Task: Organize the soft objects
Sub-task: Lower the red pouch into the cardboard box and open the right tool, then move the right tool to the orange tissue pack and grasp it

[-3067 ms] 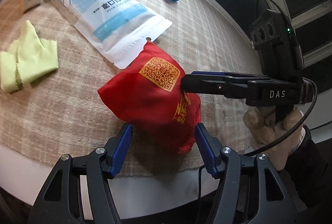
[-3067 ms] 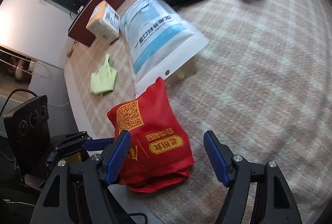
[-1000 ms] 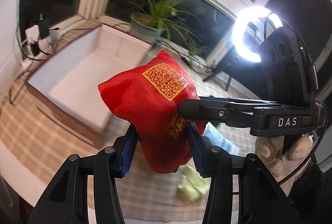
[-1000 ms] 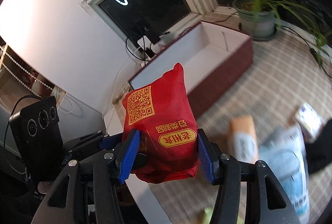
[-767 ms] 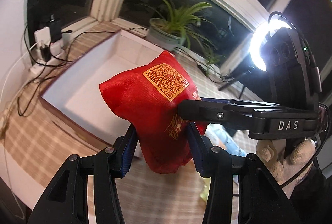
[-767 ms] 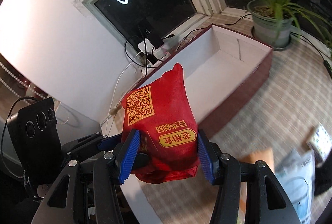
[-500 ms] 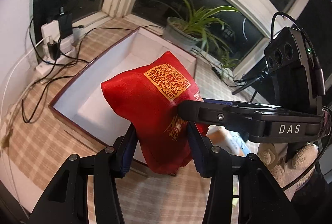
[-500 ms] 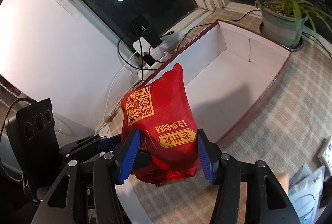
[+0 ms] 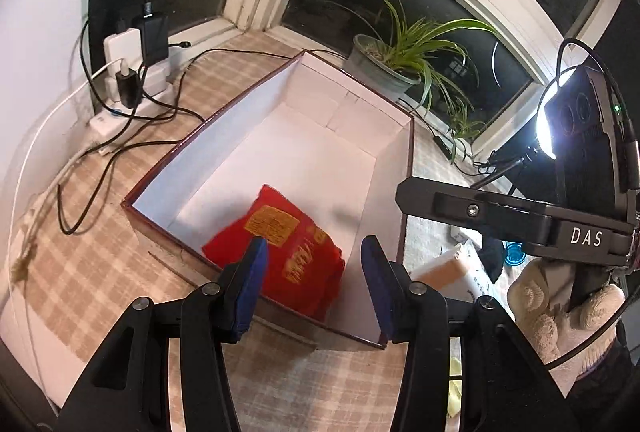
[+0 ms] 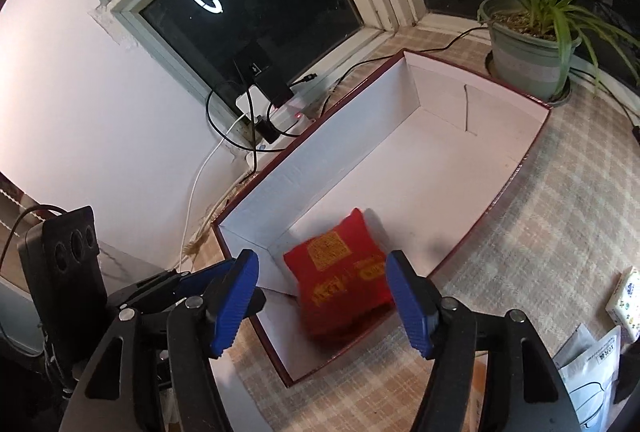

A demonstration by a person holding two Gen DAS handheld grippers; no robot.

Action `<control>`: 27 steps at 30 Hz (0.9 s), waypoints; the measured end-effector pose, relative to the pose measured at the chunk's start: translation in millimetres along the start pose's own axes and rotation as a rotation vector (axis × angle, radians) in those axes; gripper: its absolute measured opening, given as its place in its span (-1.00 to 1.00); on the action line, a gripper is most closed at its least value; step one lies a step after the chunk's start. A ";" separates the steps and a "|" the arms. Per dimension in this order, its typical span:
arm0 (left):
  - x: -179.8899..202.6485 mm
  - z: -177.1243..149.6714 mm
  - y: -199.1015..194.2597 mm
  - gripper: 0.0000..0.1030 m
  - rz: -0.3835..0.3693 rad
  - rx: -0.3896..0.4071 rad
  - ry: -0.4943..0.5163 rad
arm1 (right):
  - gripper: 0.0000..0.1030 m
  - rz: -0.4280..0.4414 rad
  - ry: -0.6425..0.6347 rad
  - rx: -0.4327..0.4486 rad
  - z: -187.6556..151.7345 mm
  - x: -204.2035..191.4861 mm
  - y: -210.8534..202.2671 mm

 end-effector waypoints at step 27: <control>69.0 -43.2 -65.6 -0.10 -0.069 0.048 0.036 | 0.21 0.018 0.043 0.181 -73.8 51.8 -135.1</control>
Point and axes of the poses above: each gripper's, at about its wrist camera, not at the fingertips, and y roughly the way its jaws point, x to its right, z to its top, the point moved 3 cm from there along y, roughly the way its jaws point, and after that the axes turned 2 degrees about y, right-handed, at the moved point
